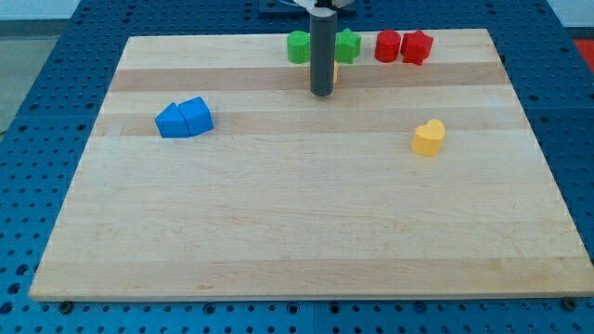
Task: Place the hexagon horizontally left to the green circle
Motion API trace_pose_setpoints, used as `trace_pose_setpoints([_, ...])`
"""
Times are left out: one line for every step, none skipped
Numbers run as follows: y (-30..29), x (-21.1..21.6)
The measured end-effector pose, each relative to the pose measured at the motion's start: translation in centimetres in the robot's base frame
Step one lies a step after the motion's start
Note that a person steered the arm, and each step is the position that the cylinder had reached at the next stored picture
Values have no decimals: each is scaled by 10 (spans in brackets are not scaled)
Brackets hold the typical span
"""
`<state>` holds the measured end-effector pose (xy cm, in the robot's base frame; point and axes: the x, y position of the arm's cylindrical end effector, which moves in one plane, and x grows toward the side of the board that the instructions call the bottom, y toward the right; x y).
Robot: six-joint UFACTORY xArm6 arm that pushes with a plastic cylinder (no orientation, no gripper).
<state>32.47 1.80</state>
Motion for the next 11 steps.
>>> trace_pose_setpoints([4, -5])
trace_pose_setpoints([0, -9])
trace_pose_setpoints([21, -6])
trace_pose_setpoints([67, -1])
trace_pose_setpoints([74, -30])
trace_pose_setpoints([57, -54])
trace_pose_setpoints([-34, -18])
trace_pose_setpoints([-98, -11])
trace_pose_setpoints([-114, -27])
trace_pose_setpoints([-112, -26])
trace_pose_setpoints([-96, -45])
